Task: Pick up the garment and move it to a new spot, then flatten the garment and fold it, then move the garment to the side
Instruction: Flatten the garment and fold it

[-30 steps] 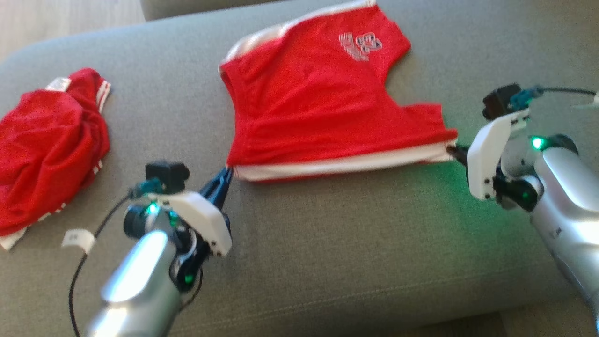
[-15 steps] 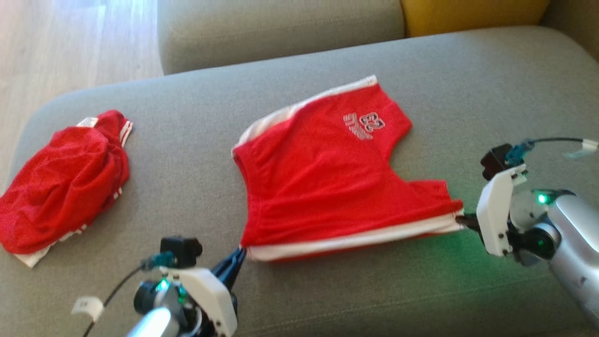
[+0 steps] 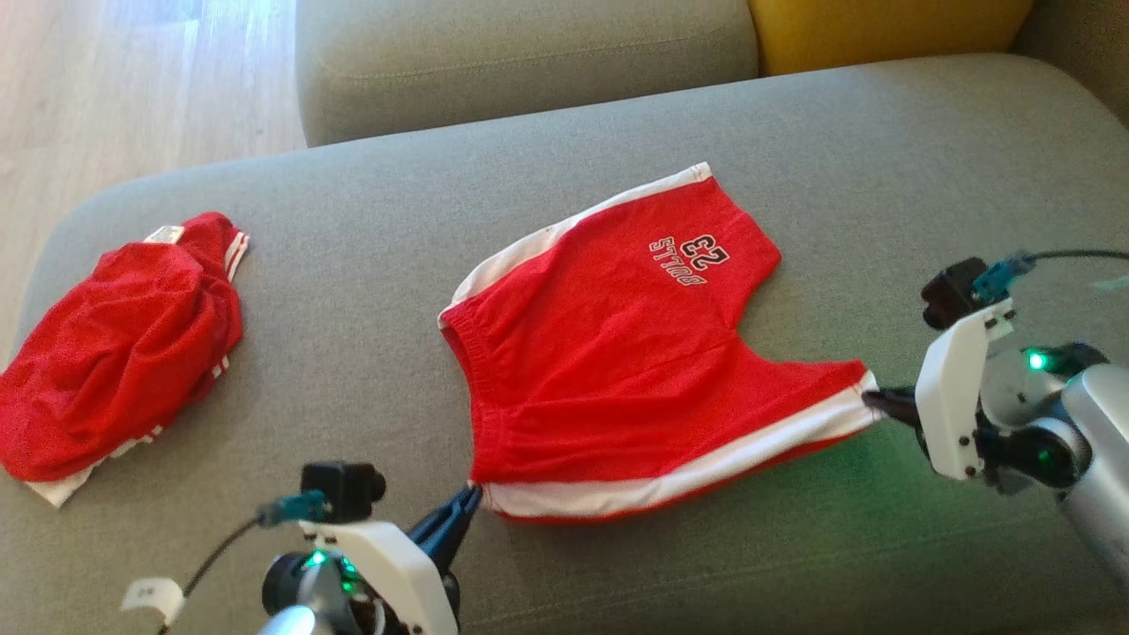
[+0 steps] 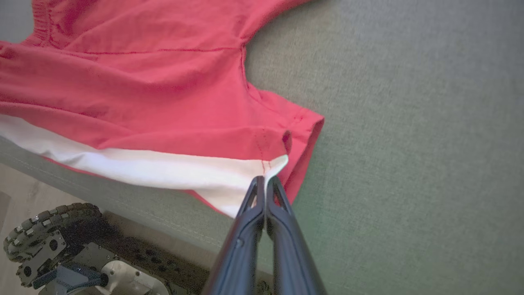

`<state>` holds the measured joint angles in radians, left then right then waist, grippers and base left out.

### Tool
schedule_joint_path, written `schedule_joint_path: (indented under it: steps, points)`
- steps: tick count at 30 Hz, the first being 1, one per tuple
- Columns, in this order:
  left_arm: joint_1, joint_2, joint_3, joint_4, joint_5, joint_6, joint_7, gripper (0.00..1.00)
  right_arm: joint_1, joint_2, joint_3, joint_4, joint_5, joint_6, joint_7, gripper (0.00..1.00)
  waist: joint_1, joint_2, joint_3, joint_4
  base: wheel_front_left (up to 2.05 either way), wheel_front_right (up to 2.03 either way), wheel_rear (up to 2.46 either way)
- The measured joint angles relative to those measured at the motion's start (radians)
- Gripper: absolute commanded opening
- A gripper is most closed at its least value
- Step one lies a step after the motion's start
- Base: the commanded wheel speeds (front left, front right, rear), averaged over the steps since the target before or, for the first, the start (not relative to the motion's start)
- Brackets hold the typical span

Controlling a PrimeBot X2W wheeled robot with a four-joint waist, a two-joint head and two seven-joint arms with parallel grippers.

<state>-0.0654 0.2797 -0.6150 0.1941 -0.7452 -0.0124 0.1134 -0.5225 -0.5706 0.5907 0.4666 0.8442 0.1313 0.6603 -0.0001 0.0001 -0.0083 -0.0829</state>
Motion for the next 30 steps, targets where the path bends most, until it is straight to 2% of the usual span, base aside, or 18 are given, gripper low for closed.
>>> schedule_joint_path:
  steps: [3, 13, 21, 30]
  points:
    - [-0.007, 0.0, 0.025, -0.03, -0.025, 0.022, 0.02, 0.0, -0.007, 0.004, -0.027, -0.026, -0.028, 0.0, -0.001, 0.0, 0.0, 0.0, 0.012, 0.002, 0.0, 0.0, 0.0]
    - [-0.138, -0.001, 0.084, -0.08, -0.066, 0.03, 0.061, 0.0, -0.137, 0.052, -0.106, -0.048, -0.111, 0.0, -0.046, 0.0, 0.0002, 0.0, 0.088, 0.021, 0.0, 0.0, 0.0]
    - [-0.265, -0.016, 0.112, -0.039, -0.07, 0.029, 0.061, 0.0, -0.251, 0.109, -0.136, 0.017, -0.178, 0.0, -0.114, 0.0, 0.0002, 0.0, 0.178, 0.045, 0.0, 0.0, 0.0]
    - [-0.446, -0.062, 0.131, 0.098, -0.049, 0.021, 0.004, 0.0, -0.407, 0.154, -0.143, 0.161, -0.249, 0.0, -0.27, 0.0, 0.0004, 0.0, 0.314, 0.074, 0.0, 0.0, 0.0]
